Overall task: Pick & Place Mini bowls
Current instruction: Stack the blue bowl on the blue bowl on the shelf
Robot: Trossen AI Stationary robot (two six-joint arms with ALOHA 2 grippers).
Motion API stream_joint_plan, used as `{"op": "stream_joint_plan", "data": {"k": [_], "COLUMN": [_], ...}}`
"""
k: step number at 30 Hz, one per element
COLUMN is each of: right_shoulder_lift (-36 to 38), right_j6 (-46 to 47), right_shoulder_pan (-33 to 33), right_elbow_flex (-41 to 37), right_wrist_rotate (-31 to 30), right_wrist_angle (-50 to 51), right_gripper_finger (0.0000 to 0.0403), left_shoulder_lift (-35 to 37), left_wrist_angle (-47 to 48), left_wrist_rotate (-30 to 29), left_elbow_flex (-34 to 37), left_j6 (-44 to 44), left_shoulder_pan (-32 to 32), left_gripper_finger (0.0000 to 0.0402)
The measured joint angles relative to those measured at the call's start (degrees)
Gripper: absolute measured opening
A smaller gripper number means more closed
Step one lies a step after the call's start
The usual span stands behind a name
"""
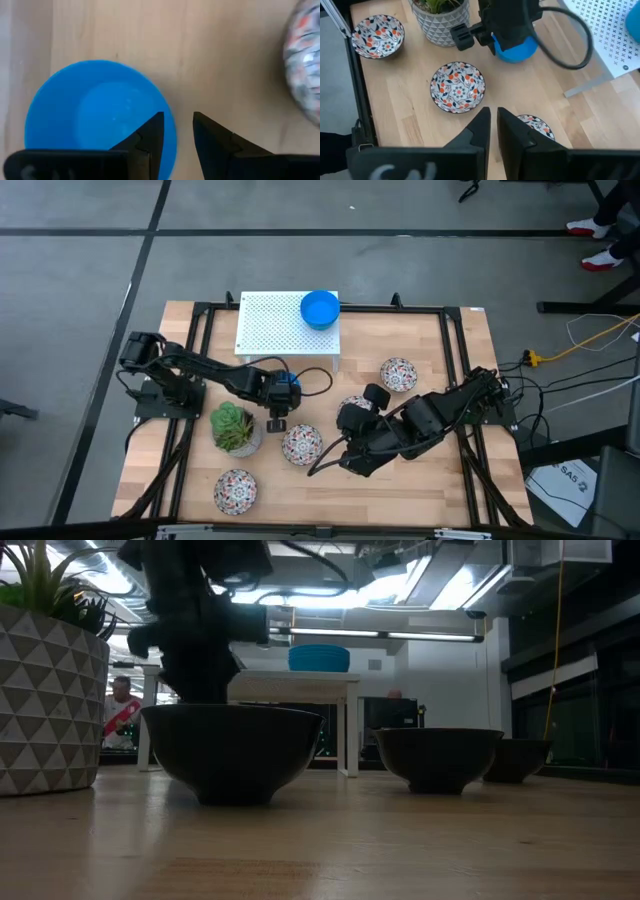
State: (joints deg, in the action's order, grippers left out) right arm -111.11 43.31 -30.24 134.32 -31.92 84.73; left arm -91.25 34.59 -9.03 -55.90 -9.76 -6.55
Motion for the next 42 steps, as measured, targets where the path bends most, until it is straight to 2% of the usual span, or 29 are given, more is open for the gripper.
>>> {"op": "stream_joint_plan", "data": {"k": [3,12,15,20,27,32,36,42], "right_shoulder_lift": [0.0,0.0,0.0,0.0,0.0,0.09,0.48,4.39], "right_j6": [-0.04,-0.09,-0.22,-0.01,0.1,1.04,-0.37,2.49], "right_shoulder_pan": [0.0,0.0,-0.02,-0.02,-0.01,-0.02,-0.02,-0.11], "right_elbow_flex": [0.02,0.02,0.02,0.01,0.02,0.02,-0.05,-6.18], "right_wrist_rotate": [-0.02,-0.06,-1.15,-1.52,-1.51,-1.51,-1.53,-2.32], "right_wrist_angle": [0.05,0.84,1.47,3.0,5.01,5.3,5.28,5.29], "right_gripper_finger": [0.0035,0.0035,0.0035,0.0035,0.0035,0.0032,0.0011,0.0011], "left_shoulder_lift": [-1.35,-3.68,-3.52,-3.37,-3.03,-0.57,2.99,9.75], "left_wrist_angle": [-0.01,-0.08,0.0,-0.18,-0.12,-0.19,-1.33,-4.27], "left_wrist_rotate": [-1.74,-1.83,-1.81,-0.23,1.77,1.36,0.04,-0.11], "left_elbow_flex": [0.0,0.0,0.0,0.0,-0.04,0.01,0.02,0.02], "left_j6": [0.0,0.0,0.03,1.48,1.57,1.57,2.29,3.18], "left_shoulder_pan": [0.0,0.0,0.0,0.0,0.04,0.0,0.04,-0.11], "left_gripper_finger": [0.01,0.0094,0.0072,0.001,0.0005,0.0003,0.0003,0.0002]}}
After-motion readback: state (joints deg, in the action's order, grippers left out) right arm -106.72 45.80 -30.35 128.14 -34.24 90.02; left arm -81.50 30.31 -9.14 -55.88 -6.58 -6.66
